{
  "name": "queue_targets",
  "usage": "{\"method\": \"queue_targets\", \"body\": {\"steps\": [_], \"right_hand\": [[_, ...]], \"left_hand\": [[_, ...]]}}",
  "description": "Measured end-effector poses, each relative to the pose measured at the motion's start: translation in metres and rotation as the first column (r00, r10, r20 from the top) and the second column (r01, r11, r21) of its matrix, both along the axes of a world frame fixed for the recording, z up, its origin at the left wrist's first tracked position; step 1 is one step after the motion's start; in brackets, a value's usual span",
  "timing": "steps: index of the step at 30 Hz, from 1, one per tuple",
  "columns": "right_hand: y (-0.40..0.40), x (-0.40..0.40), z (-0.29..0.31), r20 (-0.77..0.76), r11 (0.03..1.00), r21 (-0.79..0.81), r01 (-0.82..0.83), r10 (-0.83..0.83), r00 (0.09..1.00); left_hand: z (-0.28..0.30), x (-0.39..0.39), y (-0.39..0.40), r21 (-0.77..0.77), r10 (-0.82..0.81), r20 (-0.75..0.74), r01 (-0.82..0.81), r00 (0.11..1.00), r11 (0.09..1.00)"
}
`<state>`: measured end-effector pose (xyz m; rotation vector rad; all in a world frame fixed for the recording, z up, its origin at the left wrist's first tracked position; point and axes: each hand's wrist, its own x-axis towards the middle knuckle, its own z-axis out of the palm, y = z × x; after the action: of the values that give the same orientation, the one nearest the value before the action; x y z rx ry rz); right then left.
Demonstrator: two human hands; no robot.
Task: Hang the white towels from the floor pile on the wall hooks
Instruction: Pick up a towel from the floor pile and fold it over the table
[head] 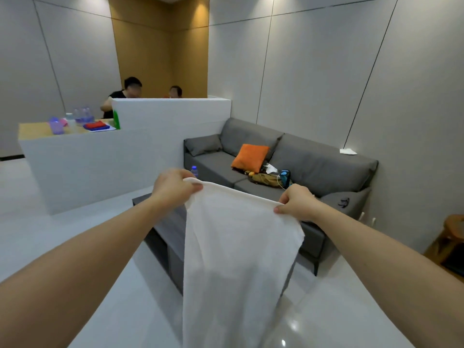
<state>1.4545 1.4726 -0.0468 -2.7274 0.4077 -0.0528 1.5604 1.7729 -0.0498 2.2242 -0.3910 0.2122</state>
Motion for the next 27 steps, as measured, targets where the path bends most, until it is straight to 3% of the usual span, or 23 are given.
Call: {"method": "queue_targets", "body": {"steps": [5,14,27], "right_hand": [[-0.014,0.114,0.002,0.067,1.000,-0.026,-0.015,0.016,0.998],[-0.027,0.286,0.015,0.396,0.990,-0.041,-0.135,0.140,0.908],[-0.087,0.458,0.057,0.475,0.931,-0.034,-0.364,0.336,0.813]], "left_hand": [[0.011,0.096,0.016,-0.010,0.119,0.017,-0.119,0.993,0.993],[0.036,0.213,0.012,-0.042,0.371,0.115,-0.368,0.922,0.929],[0.059,0.305,-0.049,-0.035,0.620,0.214,-0.628,0.755,0.777]]}}
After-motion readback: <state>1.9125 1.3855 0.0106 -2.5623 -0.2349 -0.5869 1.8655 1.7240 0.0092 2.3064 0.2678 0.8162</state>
